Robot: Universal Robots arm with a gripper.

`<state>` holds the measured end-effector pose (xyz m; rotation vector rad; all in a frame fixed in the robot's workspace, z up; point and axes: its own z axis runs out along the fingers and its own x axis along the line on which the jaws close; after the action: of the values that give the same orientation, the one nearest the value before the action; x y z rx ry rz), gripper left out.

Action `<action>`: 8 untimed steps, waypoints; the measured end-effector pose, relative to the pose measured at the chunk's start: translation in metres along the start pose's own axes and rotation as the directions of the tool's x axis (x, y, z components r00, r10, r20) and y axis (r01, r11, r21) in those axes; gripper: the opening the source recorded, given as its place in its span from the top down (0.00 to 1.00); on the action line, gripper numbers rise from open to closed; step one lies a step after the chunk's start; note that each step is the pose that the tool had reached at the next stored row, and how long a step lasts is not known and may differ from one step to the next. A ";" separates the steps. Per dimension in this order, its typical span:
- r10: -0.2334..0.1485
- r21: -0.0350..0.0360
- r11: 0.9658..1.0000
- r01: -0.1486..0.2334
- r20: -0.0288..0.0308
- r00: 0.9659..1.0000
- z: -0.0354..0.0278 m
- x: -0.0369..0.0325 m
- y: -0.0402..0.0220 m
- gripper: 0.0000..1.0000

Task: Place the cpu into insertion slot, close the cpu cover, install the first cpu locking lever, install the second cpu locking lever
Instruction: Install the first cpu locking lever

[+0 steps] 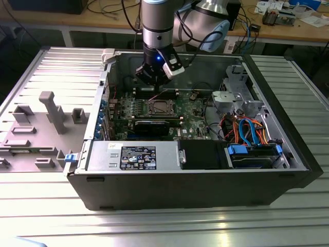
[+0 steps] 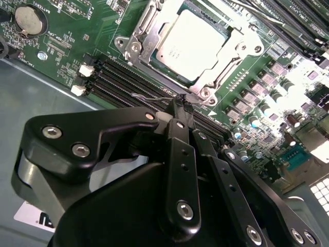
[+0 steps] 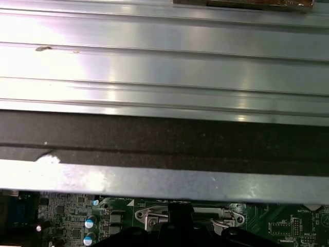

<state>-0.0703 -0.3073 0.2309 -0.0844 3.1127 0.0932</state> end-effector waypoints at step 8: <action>0.000 0.000 1.000 0.000 0.000 1.000 0.0001 -0.0011 0.0000 0.89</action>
<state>-0.0692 -0.3072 0.2308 -0.0842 3.1128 0.0930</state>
